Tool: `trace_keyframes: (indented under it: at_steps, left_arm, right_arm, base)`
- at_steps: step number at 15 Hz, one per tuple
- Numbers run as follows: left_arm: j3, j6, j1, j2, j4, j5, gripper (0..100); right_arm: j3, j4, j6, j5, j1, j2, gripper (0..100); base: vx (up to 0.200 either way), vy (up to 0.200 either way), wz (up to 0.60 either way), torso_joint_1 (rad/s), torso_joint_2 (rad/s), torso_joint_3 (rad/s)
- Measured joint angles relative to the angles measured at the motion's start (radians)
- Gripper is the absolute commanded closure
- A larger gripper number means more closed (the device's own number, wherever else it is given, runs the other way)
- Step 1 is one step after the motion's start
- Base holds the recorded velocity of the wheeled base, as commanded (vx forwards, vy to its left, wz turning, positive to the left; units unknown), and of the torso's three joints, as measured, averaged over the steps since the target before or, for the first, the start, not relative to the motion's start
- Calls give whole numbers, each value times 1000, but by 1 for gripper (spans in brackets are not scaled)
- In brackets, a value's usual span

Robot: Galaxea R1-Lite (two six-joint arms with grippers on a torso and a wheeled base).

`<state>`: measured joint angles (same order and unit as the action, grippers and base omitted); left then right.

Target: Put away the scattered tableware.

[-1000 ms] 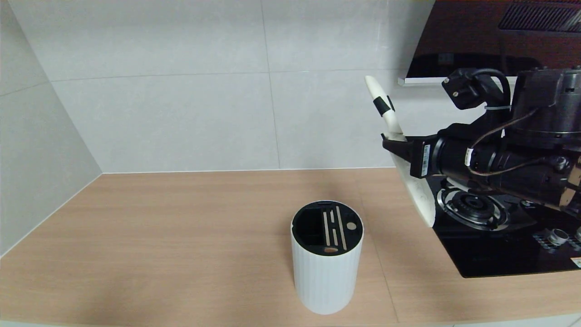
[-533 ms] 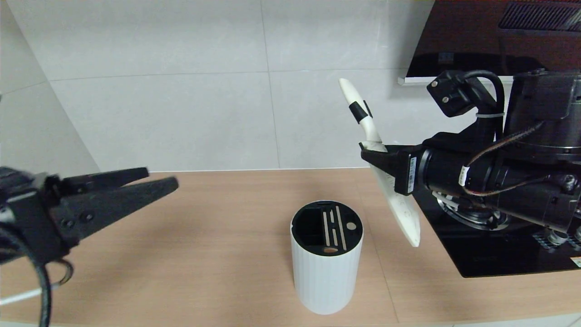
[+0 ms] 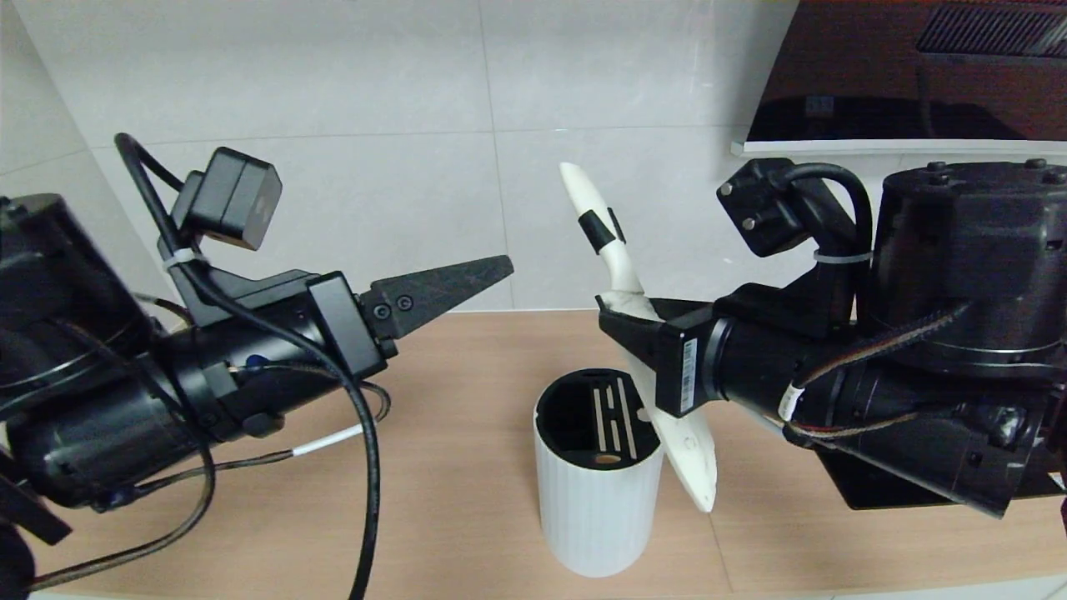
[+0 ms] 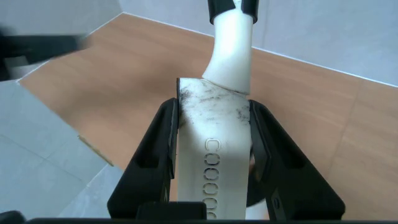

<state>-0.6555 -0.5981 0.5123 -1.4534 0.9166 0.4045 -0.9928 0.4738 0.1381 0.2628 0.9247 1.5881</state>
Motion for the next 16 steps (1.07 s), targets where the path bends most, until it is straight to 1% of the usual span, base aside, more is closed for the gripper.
trace_keyframes:
  at_steps: [1, 2, 3, 4, 6, 7, 11, 13, 16]
  left_arm:
    - [5, 3, 15, -39, 69, -40, 0]
    - [9, 8, 42, -71, 103, -82, 0]
    - [10, 21, 71, -98, 126, -109, 0]
    - [11, 33, 89, -119, 140, -116, 0]
    - [13, 34, 105, -146, 173, -117, 0]
    - [14, 34, 108, -154, 191, -119, 0]
    - [14, 34, 111, -169, 199, -119, 0]
    - [13, 34, 111, -173, 233, -120, 0]
    - [14, 23, 110, -174, 240, -118, 0]
  right_arm:
    - [-2, 1, 1, 8, 19, 4, 100]
    - [-2, 0, 1, 16, 39, 7, 100]
    - [-3, 0, 2, 27, 53, 11, 100]
    - [-3, 1, 3, 43, 64, 17, 100]
    - [-3, 6, 8, 50, 86, 30, 100]
    - [1, 22, 7, 53, 101, 39, 100]
    - [16, 50, 4, 77, 136, 54, 100]
    - [24, 50, 3, 80, 151, 58, 100]
    - [34, 51, 2, 81, 171, 58, 100]
  base:
    - [0, 0, 0, 0, 0, 0]
    - [0, 0, 0, 0, 0, 0]
    - [0, 0, 0, 0, 0, 0]
    - [0, 0, 0, 0, 0, 0]
    - [0, 0, 0, 0, 0, 0]
    - [0, 0, 0, 0, 0, 0]
    - [0, 0, 0, 0, 0, 0]
    - [0, 0, 0, 0, 0, 0]
    - [0, 0, 0, 0, 0, 0]
